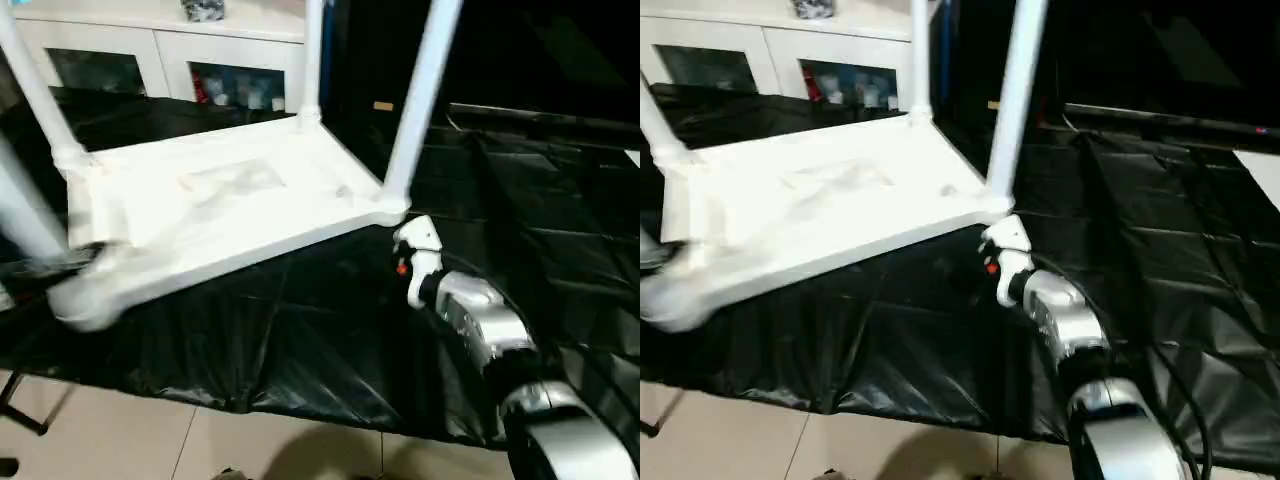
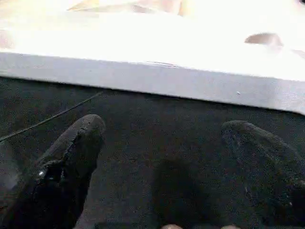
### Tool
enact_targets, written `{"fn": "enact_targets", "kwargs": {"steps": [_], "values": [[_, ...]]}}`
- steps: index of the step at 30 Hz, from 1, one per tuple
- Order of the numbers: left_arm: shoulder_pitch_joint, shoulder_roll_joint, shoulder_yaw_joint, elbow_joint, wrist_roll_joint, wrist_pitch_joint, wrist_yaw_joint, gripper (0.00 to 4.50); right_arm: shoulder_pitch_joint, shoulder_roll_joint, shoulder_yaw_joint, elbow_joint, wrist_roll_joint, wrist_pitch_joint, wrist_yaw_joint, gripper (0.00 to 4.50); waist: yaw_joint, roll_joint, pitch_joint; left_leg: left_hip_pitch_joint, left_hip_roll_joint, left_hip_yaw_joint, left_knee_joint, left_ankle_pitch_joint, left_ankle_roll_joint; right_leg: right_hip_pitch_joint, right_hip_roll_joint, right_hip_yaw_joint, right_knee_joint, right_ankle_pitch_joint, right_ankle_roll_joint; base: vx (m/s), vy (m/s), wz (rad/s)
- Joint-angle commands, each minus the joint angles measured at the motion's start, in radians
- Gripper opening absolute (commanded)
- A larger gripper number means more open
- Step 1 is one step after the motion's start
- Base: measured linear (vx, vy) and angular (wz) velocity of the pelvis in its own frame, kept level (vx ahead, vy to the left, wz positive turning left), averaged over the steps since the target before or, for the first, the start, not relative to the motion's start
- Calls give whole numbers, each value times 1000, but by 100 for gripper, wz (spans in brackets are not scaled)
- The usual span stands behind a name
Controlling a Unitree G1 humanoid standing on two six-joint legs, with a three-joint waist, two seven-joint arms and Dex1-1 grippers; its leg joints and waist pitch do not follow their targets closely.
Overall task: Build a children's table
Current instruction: Rotate table base
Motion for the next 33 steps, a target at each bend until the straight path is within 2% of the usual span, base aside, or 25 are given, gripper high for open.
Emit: {"fn": "enact_targets", "kwargs": {"steps": [1, 2, 3, 4, 6, 9, 10, 11, 12, 15, 17, 19, 21, 24, 29, 31, 33], "values": [[-26, -30, -54, -37, -2, 19, -27, 450, -22, -3, -12, 28, -16, -6, -48, 446, -4, 28, -59, 27, 15, -10, -85, -461, -69, 24, -39, 37, -74, -426, -190, 0, 0, 0], [-23, -60, -93, -100, -27, 68, -58, 450, -34, -3, -10, 49, -28, -10, -83, 446, -5, 36, -59, 29, 15, -9, -85, -456, -71, 22, -39, 38, -74, -404, -198, 0, 0, 0], [-10, -79, -132, -169, -54, 126, -98, 450, -45, -5, -5, 68, -39, -12, -105, 446, -4, 32, -62, 26, 17, -9, -84, -440, -76, 28, -42, 39, -68, -380, -214, 0, 0, 0], [-10, -79, -132, -169, -54, 126, -98, 450, -45, -5, -5, 68, -39, -12, -105, 446, -3, 39, -61, 27, 17, -6, -84, -437, -76, 25, -39, 38, -69, -360, -223, 0, 0, 0], [2, -99, -173, -247, -88, 199, -126, 450, -58, -5, -2, 94, -50, -17, -125, 446, -4, 35, -64, 20, 15, -6, -82, -420, -70, 33, -38, 37, -60, -332, -229, 0, 0, 0], [-11, -155, -234, -354, -142, 299, -121, 450, -81, -2, 2, 147, -67, -30, -146, 446, -9, 30, -65, 13, 11, -3, -78, -373, -54, 38, -36, 37, -59, -305, -240, 0, 0, 0], [-29, -190, -268, -381, -145, 320, -107, 450, -90, 3, 5, 168, -75, -35, -151, 446, -12, 17, -66, 9, 12, -2, -76, -354, -45, 42, -37, 37, -58, -312, -236, 0, 0, 0], [-29, -190, -268, -381, -145, 320, -107, 450, -90, 3, 5, 168, -75, -35, -151, 446, -11, 21, -65, 11, 12, -2, -76, -353, -44, 40, -37, 37, -61, -324, -234, 0, 0, 0], [-50, -226, -305, -393, -142, 333, -98, 450, -100, 12, 9, 187, -81, -38, -155, 446, -14, 19, -63, 9, 12, -2, -76, -360, -39, 38, -37, 36, -65, -358, -219, 0, 0, 0], [-66, -256, -331, -403, -140, 352, -93, 450, -109, 24, 11, 203, -83, -42, -155, 446, -16, 16, -62, 7, 11, -4, -76, -364, -38, 39, -37, 35, -68, -393, -199, 0, 0, 0], [-93, -299, -375, -407, -124, 375, -93, 450, -120, 53, 16, 218, -81, -53, -141, 446, -22, 13, -62, 6, 11, -5, -76, -361, -37, 39, -36, 35, -68, -394, -196, 0, 0, 0], [-100, -312, -388, -412, -121, 385, -89, 450, -123, 63, 18, 222, -82, -59, -134, 446, -28, 14, -62, 5, 11, -6, -75, -360, -33, 39, -39, 36, -68, -395, -198, 0, 0, 0], [-132, -355, -449, -434, -128, 438, -90, 450, -133, 106, 33, 234, -88, -85, -98, 446, -33, 16, -63, 5, 11, -5, -74, -360, -31, 38, -37, 36, -68, -385, -203, 0, 0, 0], [-163, -396, -476, -432, -132, 463, -81, 450, -145, 132, 32, 249, -93, -97, -99, 446, -36, 14, -64, 5, 9, -6, -73, -355, -29, 40, -36, 36, -68, -373, -209, 0, 0, 0], [-233, -496, -523, -394, -124, 453, -68, 450, -149, 154, 34, 263, -98, -113, -89, 446, -51, 4, -65, -4, 6, -10, -73, -342, -20, 48, -39, 34, -70, -379, -204, 0, 0, 0], [-256, -543, -533, -378, -120, 440, -54, 450, -147, 152, 33, 268, -99, -119, -87, 446, -61, 6, -66, -5, 4, -9, -69, -330, -9, 49, -39, 35, -71, -361, -216, 0, 0, 0], [-278, -584, -539, -350, -102, 414, -27, 450, -145, 149, 32, 273, -106, -125, -97, 446, -68, 1, -67, -6, 3, -7, -66, -319, 3, 49, -38, 34, -73, -344, -225, 0, 0, 0]]}}
